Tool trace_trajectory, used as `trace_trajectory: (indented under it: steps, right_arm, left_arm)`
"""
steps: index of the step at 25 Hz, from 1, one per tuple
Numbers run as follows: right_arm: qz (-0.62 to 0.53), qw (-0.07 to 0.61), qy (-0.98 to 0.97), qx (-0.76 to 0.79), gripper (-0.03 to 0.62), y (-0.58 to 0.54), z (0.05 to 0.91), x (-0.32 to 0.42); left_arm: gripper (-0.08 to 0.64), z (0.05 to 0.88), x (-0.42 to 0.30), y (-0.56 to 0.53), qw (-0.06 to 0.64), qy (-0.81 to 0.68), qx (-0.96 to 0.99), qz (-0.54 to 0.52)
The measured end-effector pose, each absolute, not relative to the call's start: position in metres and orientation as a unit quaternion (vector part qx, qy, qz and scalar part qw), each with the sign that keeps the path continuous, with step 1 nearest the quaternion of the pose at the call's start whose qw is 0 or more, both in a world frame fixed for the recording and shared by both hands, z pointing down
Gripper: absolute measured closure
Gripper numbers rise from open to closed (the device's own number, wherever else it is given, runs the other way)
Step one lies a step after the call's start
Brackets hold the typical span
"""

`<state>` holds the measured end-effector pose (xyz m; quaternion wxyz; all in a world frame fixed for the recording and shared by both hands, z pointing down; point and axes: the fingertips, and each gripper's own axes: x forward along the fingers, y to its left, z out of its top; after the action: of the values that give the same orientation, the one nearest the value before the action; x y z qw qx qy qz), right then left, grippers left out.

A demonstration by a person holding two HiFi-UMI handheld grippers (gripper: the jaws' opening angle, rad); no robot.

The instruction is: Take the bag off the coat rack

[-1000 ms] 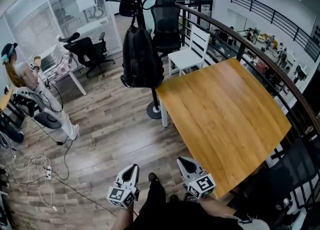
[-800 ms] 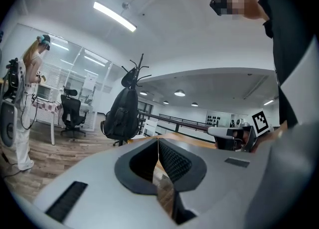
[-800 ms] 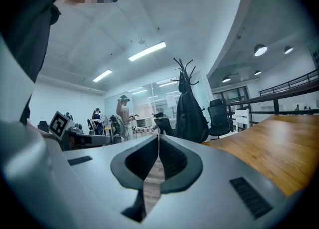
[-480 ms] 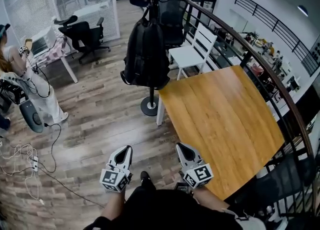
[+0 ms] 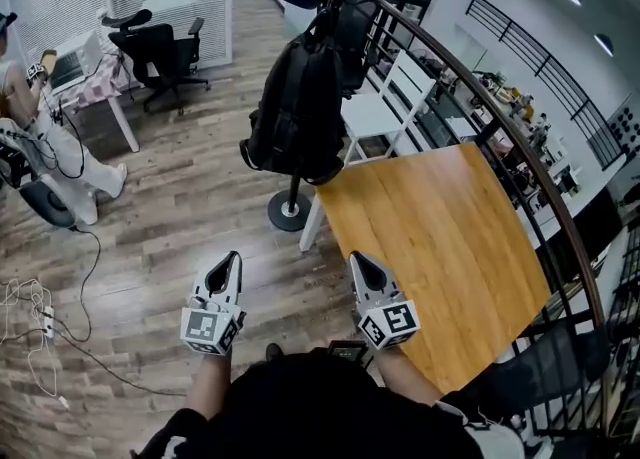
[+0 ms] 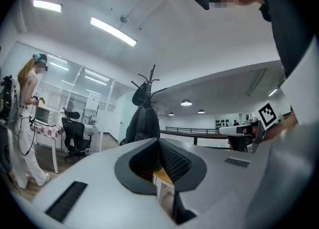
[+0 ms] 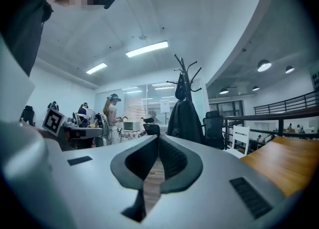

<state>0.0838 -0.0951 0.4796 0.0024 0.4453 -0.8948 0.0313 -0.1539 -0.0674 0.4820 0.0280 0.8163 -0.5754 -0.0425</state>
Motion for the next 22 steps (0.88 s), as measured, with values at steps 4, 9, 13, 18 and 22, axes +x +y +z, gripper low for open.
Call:
trace_trajectory:
  steps: [4,9,13,18,22]
  right_arm:
    - [0.033,0.009,-0.879,0.475,0.558,-0.115,0.477,0.107]
    - [0.058,0.012,-0.864,0.500,0.558,-0.139,0.490,0.122]
    - [0.054,-0.006,-0.848,0.527,0.558,-0.189,0.487,0.144]
    - [0.040,-0.028,-0.856,0.515,0.558,-0.247,0.480,0.131]
    - [0.028,-0.036,-0.866,0.497,0.558,-0.288,0.476,0.114]
  left_arm:
    - [0.543,0.493,-0.157,-0.080,0.042,-0.566,0.822,-0.048]
    - [0.543,0.501,-0.160,-0.099,0.046,-0.558,0.828,-0.040]
    - [0.543,0.502,-0.171,-0.122,0.042,-0.553,0.831,-0.046]
    - [0.541,0.492,-0.177,-0.164,0.054,-0.539,0.838,-0.060]
    - [0.541,0.481,-0.179,-0.207,0.051,-0.529,0.844,-0.070]
